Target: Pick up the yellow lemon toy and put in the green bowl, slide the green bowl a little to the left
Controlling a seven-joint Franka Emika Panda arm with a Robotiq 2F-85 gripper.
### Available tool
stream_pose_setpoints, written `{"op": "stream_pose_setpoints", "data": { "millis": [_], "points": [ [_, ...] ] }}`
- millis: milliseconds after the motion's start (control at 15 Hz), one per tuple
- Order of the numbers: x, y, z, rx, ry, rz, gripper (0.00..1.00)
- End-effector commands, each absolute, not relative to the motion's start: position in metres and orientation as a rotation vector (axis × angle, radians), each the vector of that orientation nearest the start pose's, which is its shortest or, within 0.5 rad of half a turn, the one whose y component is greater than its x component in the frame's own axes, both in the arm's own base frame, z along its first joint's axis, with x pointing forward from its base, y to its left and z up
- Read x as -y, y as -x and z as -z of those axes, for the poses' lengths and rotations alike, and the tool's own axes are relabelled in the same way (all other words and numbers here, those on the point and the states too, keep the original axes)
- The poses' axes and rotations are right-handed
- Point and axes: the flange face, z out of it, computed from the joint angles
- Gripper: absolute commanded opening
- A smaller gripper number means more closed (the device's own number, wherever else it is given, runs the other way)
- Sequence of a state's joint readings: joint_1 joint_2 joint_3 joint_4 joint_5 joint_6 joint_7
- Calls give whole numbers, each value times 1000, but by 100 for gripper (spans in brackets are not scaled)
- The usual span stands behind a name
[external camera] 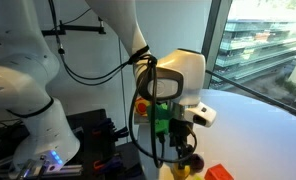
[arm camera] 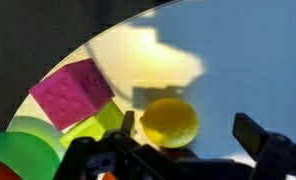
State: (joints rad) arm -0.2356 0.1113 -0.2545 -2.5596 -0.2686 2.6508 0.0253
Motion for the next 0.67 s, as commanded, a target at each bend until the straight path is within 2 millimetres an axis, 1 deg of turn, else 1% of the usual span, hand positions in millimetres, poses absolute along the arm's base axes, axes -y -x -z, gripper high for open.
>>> {"op": "stream_pose_setpoints", "data": {
  "millis": [0,333,600],
  "points": [
    [219,-404,-218,-477,3279,-61,100],
    [225,-402,-208,-482,3294,-46,100],
    [227,-402,-200,-482,3294,-25,100]
  ]
}}
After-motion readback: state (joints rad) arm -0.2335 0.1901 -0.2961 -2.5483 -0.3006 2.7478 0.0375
